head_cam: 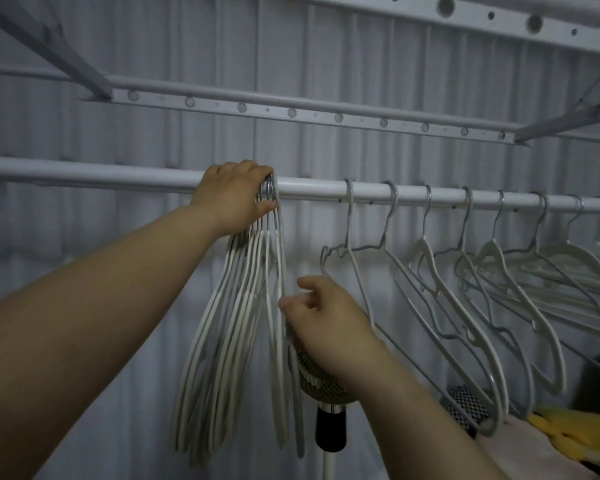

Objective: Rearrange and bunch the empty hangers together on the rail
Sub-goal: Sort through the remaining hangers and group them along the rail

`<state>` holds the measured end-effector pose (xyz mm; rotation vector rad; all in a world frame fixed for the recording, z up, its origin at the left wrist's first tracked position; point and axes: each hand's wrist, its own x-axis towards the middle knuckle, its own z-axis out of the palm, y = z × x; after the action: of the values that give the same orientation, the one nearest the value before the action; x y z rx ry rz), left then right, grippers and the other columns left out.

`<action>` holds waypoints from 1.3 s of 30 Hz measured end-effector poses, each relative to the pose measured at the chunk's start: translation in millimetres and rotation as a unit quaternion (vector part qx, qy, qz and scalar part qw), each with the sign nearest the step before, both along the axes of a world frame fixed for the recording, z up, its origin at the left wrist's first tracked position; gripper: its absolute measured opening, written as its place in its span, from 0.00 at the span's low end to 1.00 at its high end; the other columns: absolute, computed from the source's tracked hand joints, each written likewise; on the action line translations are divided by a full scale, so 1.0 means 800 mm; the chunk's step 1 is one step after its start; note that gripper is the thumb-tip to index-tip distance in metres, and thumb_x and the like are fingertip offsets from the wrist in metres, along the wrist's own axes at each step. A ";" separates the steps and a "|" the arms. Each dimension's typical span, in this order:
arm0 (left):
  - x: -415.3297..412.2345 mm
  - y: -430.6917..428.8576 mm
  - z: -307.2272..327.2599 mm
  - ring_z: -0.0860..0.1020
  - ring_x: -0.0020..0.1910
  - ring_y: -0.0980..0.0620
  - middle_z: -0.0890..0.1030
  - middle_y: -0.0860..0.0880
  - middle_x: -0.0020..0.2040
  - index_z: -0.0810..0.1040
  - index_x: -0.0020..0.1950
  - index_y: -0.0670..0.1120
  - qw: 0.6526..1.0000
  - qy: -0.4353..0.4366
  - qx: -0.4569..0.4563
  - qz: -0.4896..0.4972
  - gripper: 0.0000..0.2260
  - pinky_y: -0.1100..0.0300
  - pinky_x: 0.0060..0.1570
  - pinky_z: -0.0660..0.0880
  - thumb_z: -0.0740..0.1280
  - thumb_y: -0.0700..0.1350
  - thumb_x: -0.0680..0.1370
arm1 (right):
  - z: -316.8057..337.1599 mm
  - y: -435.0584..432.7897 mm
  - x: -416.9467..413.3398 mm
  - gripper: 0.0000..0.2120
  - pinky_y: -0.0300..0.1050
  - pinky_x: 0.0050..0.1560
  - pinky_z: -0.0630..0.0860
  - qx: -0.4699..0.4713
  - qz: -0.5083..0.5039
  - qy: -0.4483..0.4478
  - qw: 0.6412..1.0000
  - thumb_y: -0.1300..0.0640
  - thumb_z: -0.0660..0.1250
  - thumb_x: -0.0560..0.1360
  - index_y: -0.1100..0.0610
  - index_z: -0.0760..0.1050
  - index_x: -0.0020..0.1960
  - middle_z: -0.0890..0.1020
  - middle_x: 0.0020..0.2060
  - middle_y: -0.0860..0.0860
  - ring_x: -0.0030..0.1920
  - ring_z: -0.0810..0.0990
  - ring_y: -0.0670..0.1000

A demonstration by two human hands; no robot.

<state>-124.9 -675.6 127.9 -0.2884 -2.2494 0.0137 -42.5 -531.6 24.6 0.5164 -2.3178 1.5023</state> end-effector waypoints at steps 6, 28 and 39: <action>-0.001 0.003 0.003 0.70 0.64 0.43 0.72 0.45 0.66 0.66 0.69 0.48 1.000 0.003 0.015 0.006 0.24 0.52 0.62 0.64 0.62 0.55 0.75 | -0.014 -0.003 -0.010 0.16 0.32 0.22 0.69 -0.144 0.117 -0.157 0.970 0.62 0.59 0.77 0.58 0.67 0.64 0.75 0.26 0.48 0.24 0.71 0.44; -0.004 0.022 0.008 0.70 0.63 0.45 0.73 0.46 0.65 0.65 0.70 0.49 0.999 -0.016 0.000 0.041 0.23 0.53 0.63 0.63 0.62 0.53 0.77 | -0.027 0.031 -0.031 0.21 0.37 0.25 0.70 -0.189 0.118 -0.070 0.972 0.59 0.57 0.78 0.60 0.66 0.27 0.69 0.20 0.52 0.22 0.67 0.51; 0.002 -0.010 0.012 0.72 0.61 0.45 0.74 0.46 0.64 0.67 0.68 0.49 0.999 -0.011 -0.023 0.028 0.21 0.54 0.62 0.63 0.63 0.52 0.76 | -0.030 0.027 -0.027 0.16 0.33 0.17 0.64 -0.229 0.108 -0.103 0.962 0.61 0.58 0.78 0.65 0.74 0.34 0.66 0.13 0.47 0.13 0.64 0.45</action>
<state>-123.1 -683.6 137.5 -0.2498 -2.2801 0.0921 -64.5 -509.8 0.4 0.5145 -1.9954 2.2119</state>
